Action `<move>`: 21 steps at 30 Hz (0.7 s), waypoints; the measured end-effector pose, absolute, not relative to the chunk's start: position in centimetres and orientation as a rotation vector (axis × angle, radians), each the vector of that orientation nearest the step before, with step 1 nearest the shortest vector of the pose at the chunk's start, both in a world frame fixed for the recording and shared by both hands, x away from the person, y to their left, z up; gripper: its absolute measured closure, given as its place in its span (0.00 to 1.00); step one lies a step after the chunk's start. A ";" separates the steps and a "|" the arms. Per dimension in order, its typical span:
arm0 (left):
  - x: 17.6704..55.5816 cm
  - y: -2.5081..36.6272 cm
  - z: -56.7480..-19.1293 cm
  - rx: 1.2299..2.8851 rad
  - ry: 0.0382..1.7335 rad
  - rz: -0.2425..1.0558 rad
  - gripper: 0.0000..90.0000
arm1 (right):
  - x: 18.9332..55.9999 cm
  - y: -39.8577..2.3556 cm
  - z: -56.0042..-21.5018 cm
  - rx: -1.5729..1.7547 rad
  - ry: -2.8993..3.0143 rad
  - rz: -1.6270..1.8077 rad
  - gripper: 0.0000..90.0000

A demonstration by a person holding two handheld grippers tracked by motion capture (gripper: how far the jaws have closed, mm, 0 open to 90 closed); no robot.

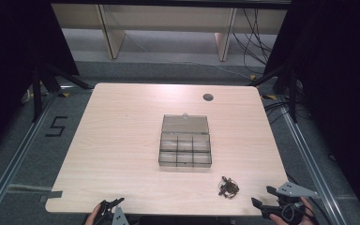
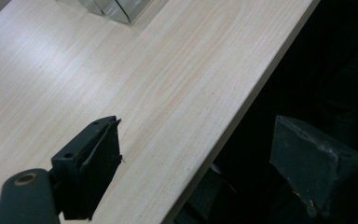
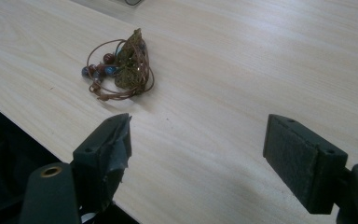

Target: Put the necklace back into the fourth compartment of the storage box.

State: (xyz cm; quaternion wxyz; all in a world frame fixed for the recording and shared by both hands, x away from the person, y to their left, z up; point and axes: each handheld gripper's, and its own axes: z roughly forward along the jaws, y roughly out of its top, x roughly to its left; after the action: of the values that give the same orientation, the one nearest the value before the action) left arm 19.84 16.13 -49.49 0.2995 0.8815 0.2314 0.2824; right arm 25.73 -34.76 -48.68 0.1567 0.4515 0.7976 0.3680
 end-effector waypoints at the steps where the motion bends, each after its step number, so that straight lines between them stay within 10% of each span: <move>1: 19.8 16.1 -49.5 2.340 0.615 0.750 0.17 | 25.7 -34.8 -48.6 1.303 2.284 1.059 0.27; 21: 19.8 15.9 -49.7 2.343 0.610 0.740 0.17 | 26.8 -32.1 -47.2 1.239 2.453 1.061 0.28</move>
State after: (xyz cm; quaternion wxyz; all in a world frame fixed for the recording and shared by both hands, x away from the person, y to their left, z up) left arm 19.78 15.89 -49.74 0.3001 0.8828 0.2297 0.2790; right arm 26.80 -32.07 -47.22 0.0977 0.4185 0.8288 0.3584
